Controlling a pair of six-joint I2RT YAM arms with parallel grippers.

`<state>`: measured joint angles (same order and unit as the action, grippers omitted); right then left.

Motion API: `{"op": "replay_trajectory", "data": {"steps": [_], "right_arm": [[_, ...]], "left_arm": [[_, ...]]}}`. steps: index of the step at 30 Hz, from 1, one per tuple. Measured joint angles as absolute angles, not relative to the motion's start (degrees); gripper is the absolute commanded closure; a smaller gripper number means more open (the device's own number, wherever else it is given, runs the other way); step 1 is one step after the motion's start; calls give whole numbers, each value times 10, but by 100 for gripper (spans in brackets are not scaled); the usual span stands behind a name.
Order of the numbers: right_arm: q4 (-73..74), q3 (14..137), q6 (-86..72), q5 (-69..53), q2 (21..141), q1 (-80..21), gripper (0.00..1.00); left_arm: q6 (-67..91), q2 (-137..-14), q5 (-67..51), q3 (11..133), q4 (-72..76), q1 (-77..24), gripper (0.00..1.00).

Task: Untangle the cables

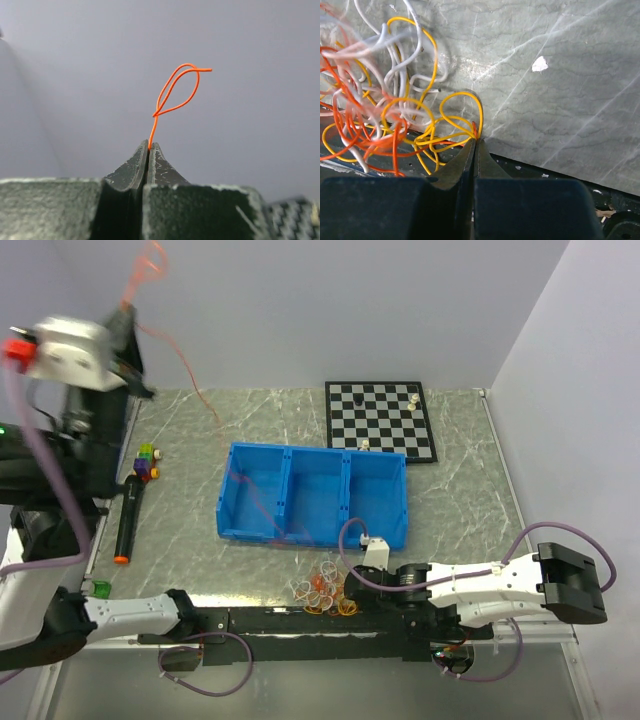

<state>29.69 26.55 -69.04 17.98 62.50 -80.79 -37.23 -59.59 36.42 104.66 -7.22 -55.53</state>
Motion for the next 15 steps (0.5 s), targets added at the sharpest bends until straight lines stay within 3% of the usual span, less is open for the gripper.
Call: {"op": "replay_trajectory", "data": {"steps": [6,15], "right_arm": [[298,265,-701,186,625,-815,100],[298,259,-716,194,619,-822,100]], "left_arm": [[-417,-667,373,1204,14,-555,99],[-424,-631,369,1147,38,-555,99]]}}
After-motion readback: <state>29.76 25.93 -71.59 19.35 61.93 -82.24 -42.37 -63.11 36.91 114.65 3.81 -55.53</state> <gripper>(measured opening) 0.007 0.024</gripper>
